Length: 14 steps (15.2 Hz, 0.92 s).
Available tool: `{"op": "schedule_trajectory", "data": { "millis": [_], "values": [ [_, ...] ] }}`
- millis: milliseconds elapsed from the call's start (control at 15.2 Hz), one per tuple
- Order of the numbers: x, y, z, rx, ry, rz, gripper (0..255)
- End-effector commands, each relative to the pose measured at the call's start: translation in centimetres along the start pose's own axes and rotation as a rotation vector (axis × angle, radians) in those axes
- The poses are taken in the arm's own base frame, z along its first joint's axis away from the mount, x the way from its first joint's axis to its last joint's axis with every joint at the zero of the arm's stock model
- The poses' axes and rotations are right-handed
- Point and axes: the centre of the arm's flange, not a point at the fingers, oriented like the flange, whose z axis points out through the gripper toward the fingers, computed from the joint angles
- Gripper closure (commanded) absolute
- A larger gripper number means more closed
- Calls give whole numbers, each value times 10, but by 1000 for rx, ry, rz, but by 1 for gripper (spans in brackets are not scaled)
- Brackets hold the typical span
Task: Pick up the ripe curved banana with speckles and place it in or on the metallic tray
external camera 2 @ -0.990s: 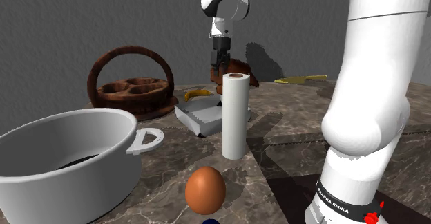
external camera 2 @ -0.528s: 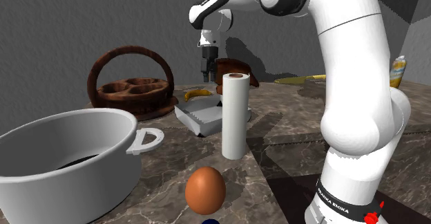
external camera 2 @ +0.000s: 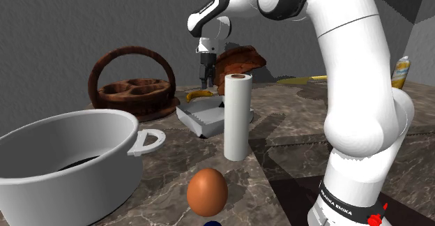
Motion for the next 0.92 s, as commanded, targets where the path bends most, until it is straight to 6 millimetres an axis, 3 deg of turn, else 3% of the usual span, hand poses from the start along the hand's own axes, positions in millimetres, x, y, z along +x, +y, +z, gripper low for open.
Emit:
{"op": "schedule_trajectory", "data": {
  "millis": [0,462,528,858],
  "values": [
    [-6,6,22,20,-27,12,0],
    [-6,6,22,20,-27,12,0],
    [-4,7,20,20,-27,12,255],
    [1,10,18,19,-27,12,255]
  ]
}}
